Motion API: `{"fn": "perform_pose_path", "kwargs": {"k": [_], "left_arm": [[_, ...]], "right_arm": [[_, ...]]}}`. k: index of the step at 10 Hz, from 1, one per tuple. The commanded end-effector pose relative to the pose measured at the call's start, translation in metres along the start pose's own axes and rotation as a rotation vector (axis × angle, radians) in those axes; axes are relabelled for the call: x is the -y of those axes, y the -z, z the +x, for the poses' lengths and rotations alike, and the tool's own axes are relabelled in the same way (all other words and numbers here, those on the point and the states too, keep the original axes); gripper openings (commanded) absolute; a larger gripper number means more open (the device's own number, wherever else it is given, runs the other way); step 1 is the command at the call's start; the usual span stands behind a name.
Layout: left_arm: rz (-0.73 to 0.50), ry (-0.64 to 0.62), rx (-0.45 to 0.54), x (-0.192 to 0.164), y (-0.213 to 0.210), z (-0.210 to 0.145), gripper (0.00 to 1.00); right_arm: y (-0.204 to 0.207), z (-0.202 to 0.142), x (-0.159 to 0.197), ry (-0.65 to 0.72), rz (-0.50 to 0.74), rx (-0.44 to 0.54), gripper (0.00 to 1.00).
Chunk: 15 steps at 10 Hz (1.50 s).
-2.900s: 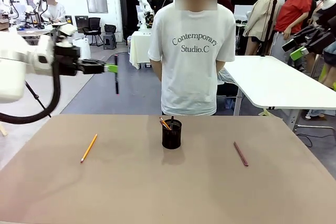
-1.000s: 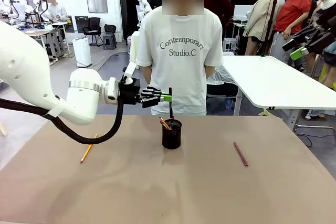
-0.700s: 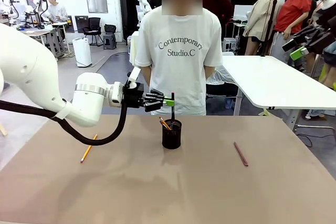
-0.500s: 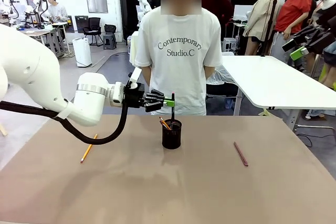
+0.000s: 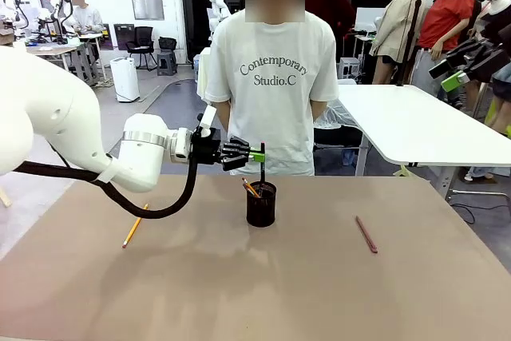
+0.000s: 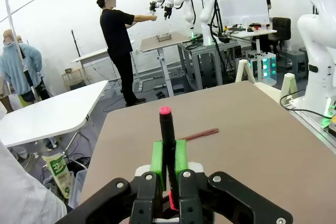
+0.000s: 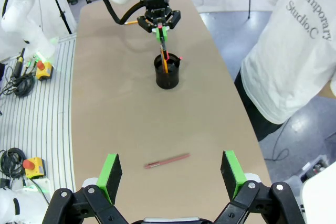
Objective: Place the pens into the pen holder.
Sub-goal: Pick up a writing instrument from the table and place it into the Pen holder.
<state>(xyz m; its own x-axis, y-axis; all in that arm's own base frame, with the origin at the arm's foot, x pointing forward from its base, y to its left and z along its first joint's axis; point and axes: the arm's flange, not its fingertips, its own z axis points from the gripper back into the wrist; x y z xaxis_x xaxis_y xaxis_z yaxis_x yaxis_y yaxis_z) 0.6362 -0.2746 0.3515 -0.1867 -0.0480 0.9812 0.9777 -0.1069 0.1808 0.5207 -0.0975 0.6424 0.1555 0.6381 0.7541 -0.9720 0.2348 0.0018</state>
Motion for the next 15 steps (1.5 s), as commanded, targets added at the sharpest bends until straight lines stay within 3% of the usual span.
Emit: {"fn": "perform_pose_path", "kwargs": {"k": [1,2,3,7,8,15], "left_arm": [[-0.011,0.009,0.007,-0.011,0.005,-0.01,0.0],[-0.025,-0.009,0.006,-0.015,0.007,-0.015,0.0],[-0.034,-0.027,0.007,-0.016,0.008,-0.018,0.1],[-0.04,-0.036,0.01,-0.012,0.004,-0.018,0.87],[-0.044,-0.035,0.009,-0.01,0.004,-0.017,1.0],[-0.043,-0.046,-0.013,-0.003,0.001,-0.008,1.0]], "right_arm": [[0.0,0.001,-0.002,-0.003,0.001,0.005,1.0],[0.0,0.001,-0.002,-0.003,0.001,0.005,1.0],[0.0,0.001,-0.002,-0.003,0.001,0.005,1.0],[0.0,0.001,-0.002,-0.003,0.001,0.005,1.0],[0.0,0.001,-0.002,-0.003,0.001,0.005,1.0],[0.0,0.001,-0.002,-0.003,0.001,0.005,1.0]]}}
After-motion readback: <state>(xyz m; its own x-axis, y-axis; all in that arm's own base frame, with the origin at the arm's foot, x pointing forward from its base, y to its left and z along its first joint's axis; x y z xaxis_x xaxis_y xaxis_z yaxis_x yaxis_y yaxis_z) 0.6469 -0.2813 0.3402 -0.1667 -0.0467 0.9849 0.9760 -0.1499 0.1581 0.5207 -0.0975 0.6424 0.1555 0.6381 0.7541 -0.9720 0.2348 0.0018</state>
